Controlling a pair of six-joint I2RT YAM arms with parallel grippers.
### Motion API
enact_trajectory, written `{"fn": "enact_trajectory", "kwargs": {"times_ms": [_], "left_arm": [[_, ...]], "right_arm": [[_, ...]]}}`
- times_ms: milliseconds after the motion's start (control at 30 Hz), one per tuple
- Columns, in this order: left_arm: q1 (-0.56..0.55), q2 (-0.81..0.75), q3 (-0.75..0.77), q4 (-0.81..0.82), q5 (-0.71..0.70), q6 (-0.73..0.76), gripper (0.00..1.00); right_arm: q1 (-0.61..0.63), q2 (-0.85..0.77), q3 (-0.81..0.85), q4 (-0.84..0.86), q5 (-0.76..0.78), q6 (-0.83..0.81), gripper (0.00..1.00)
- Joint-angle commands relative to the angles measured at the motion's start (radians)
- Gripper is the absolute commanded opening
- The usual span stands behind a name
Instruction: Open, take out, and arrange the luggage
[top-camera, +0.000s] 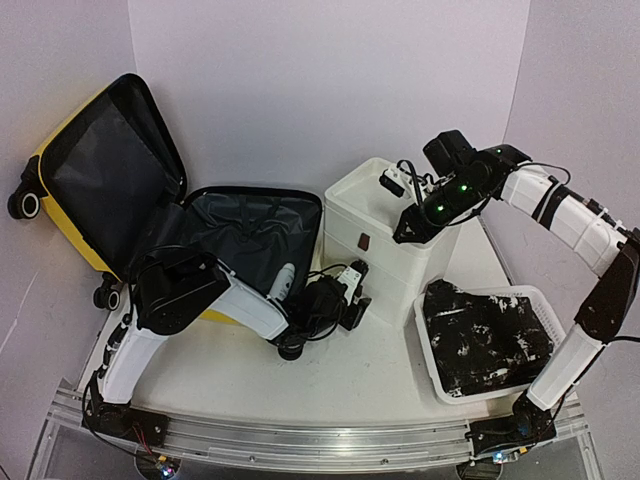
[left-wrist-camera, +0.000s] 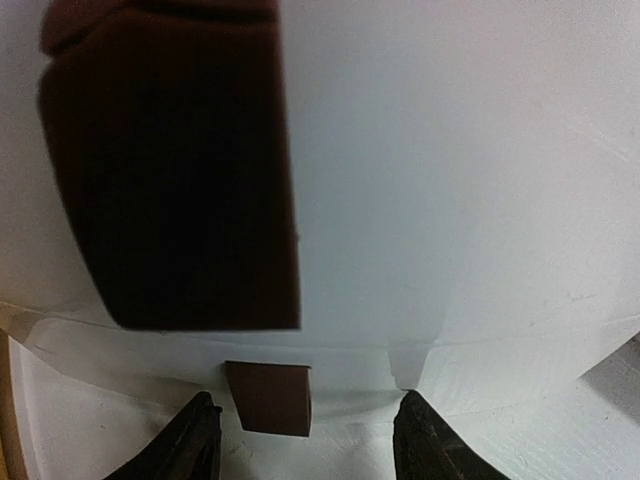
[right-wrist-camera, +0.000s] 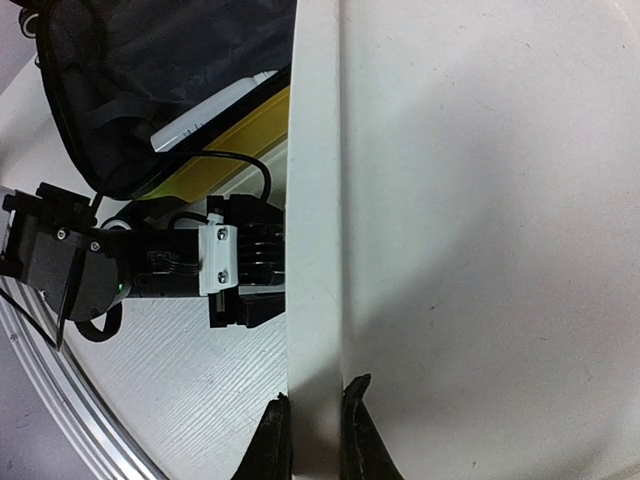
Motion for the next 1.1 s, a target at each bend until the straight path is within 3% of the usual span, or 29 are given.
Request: {"fn": "enact_trajectory", "kwargs": {"times_ms": [0, 67, 167, 267, 500, 800, 900, 933, 967, 1067], "left_arm": [[0.027, 0.012, 0.071, -0.017, 0.059, -0.031, 0.56], [0.033, 0.013, 0.073, -0.021, 0.073, -0.03, 0.55], [0.034, 0.006, 0.074, -0.023, 0.082, 0.003, 0.35], [0.034, -0.012, 0.063, -0.022, 0.084, 0.017, 0.21], [0.023, -0.122, -0.009, -0.023, 0.09, 0.047, 0.0], [0.006, -0.234, -0.111, -0.064, 0.097, 0.04, 0.0], [0.019, -0.212, -0.071, -0.117, 0.131, -0.034, 0.32], [0.027, -0.203, -0.061, -0.13, 0.151, -0.057, 0.34], [0.03, -0.195, -0.056, -0.136, 0.16, -0.072, 0.31], [0.032, -0.189, -0.057, -0.139, 0.163, -0.074, 0.1]], "right_arm": [[0.014, -0.074, -0.003, -0.164, -0.14, 0.021, 0.0], [0.013, -0.074, -0.002, -0.166, -0.141, 0.022, 0.0], [0.013, -0.077, -0.003, -0.164, -0.126, 0.024, 0.0], [0.013, -0.08, -0.01, -0.162, -0.093, 0.027, 0.0], [0.009, -0.074, -0.05, -0.127, -0.012, 0.066, 0.0], [0.004, -0.069, -0.064, -0.091, 0.005, 0.094, 0.0], [0.004, -0.069, -0.062, -0.089, -0.002, 0.091, 0.0], [0.004, -0.068, -0.06, -0.089, -0.005, 0.091, 0.0], [0.004, -0.068, -0.059, -0.089, -0.005, 0.091, 0.0], [0.004, -0.072, -0.059, -0.089, -0.003, 0.091, 0.0]]}}
